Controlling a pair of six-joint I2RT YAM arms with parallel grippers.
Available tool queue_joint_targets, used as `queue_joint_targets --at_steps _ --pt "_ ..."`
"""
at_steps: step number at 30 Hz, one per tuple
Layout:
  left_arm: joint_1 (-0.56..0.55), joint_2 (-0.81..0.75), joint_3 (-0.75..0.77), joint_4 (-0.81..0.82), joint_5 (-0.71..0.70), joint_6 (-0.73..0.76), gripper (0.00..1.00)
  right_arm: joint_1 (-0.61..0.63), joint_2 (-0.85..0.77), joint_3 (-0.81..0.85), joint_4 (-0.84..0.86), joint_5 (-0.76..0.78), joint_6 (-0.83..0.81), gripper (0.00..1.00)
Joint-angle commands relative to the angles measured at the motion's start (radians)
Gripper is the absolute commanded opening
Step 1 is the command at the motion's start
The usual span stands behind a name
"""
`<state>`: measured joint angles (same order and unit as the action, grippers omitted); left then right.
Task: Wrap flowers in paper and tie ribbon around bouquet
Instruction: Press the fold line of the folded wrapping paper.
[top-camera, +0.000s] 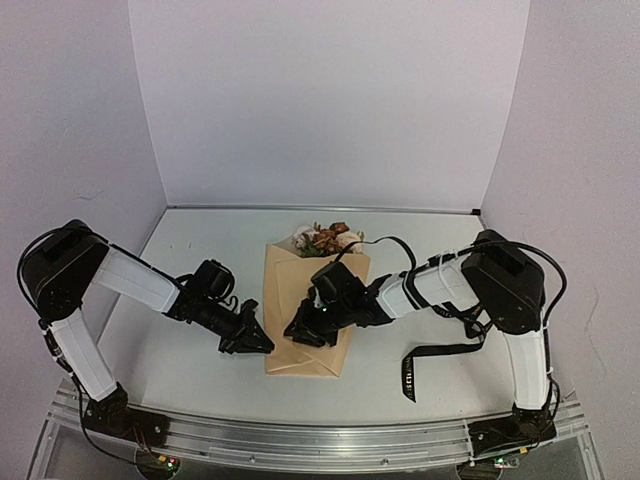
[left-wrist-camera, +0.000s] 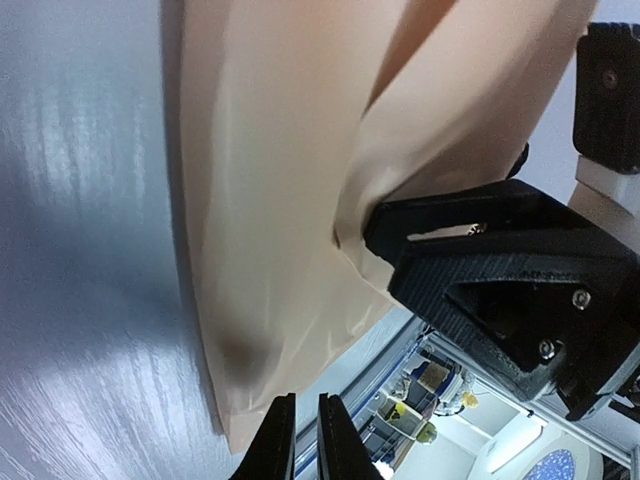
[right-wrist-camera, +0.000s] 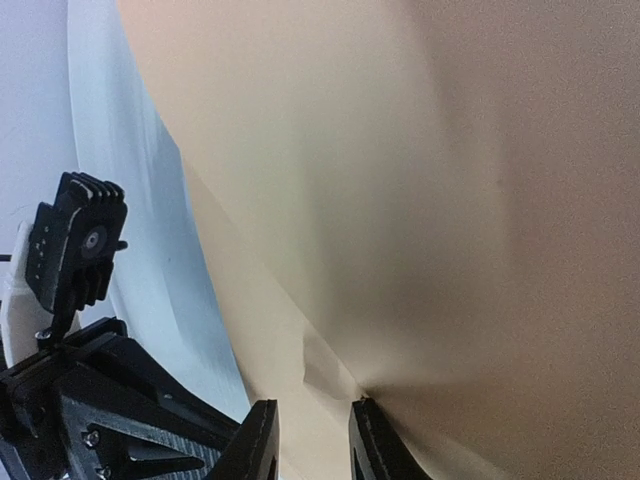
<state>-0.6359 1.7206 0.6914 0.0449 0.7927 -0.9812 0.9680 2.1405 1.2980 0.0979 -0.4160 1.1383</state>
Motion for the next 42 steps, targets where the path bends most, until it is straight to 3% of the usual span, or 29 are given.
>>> queue_joint_targets --at_steps 1,18,42 --pt "0.008 0.049 0.016 0.058 -0.017 -0.041 0.11 0.009 0.026 0.015 0.008 0.007 0.007 0.27" --pt "0.128 0.173 0.192 0.028 -0.057 -0.057 0.11 0.019 0.057 0.023 -0.126 0.012 -0.069 0.26" --pt "0.277 0.404 0.487 0.002 -0.019 -0.067 0.11 0.021 0.071 0.022 -0.142 -0.001 -0.092 0.26"
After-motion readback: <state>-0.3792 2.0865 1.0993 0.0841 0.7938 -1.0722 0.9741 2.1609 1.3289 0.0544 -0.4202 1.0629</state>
